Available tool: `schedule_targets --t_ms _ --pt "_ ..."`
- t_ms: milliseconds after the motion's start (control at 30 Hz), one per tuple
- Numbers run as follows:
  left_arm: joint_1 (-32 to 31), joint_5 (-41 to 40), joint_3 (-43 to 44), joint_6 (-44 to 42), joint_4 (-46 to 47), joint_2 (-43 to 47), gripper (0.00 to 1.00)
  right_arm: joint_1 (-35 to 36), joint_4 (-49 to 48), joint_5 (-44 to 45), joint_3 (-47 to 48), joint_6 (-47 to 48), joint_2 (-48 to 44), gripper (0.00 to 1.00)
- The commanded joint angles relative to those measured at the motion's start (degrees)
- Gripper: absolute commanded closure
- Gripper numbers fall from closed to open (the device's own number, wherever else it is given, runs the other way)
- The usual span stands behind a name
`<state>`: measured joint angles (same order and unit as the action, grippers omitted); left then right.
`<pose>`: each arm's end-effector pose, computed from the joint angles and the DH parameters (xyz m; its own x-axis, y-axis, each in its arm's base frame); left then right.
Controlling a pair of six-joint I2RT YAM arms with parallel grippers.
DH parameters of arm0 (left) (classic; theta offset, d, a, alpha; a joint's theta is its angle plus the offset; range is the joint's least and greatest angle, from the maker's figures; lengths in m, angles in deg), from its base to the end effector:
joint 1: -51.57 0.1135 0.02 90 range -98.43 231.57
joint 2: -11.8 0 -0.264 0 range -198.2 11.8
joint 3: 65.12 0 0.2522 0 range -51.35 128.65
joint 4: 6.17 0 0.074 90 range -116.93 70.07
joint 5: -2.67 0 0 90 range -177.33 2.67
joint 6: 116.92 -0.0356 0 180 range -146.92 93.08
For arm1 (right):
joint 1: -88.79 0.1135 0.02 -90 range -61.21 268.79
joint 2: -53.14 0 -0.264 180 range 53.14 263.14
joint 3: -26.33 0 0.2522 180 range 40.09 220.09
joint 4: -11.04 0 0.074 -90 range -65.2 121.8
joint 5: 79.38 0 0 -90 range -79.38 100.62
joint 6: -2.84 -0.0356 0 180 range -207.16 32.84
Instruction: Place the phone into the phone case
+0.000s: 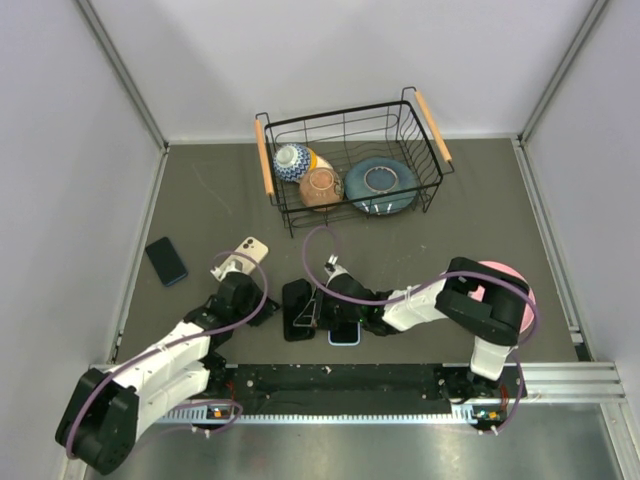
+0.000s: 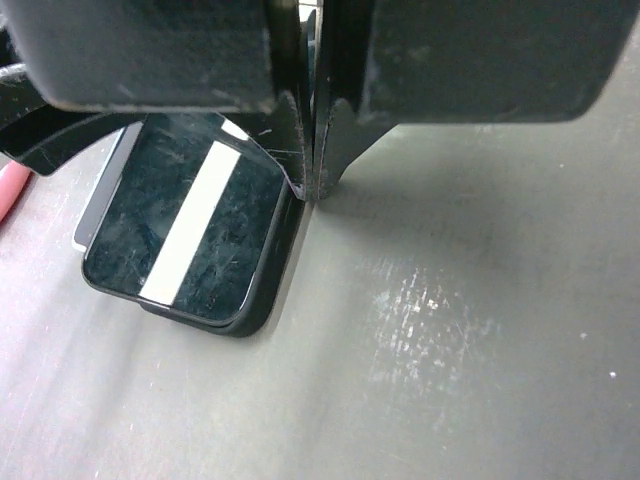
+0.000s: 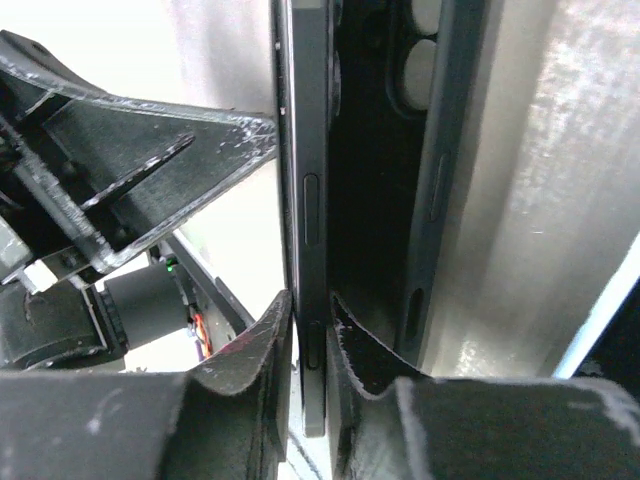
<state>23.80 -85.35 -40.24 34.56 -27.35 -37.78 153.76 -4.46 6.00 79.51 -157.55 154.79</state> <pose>0.1359 -0.0730 0.1304 -0.7311 -0.6074 -0.3106 -0.3256 0.7108 -0.6235 0.1380 0.3024 0.1237 -0.9550 0.1741 -0.2403 -0.0958 0.5855 0.8050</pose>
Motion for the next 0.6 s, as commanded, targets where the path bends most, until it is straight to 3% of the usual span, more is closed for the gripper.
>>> schedule_targets --t_ms 0,200,233,400,567 --pt "-1.1 6.1 -0.8 -0.6 -5.5 1.1 1.00 0.3 0.9 2.2 1.4 0.0 1.5 0.82" --pt "-1.1 0.7 5.7 -6.4 -12.3 4.8 1.00 0.4 13.5 6.6 3.7 4.5 -5.7 0.70" --pt "-1.1 -1.3 7.6 -7.1 -13.8 5.1 0.97 0.3 14.9 7.3 4.4 5.3 -6.3 0.68" --pt "-1.1 -3.4 11.7 -12.1 -15.3 5.0 0.60 0.4 22.9 9.3 6.9 8.0 -8.7 0.54" --pt "-1.1 -2.2 12.7 -14.9 -13.2 2.2 0.49 0.3 27.2 10.6 10.1 11.7 -8.9 0.46"
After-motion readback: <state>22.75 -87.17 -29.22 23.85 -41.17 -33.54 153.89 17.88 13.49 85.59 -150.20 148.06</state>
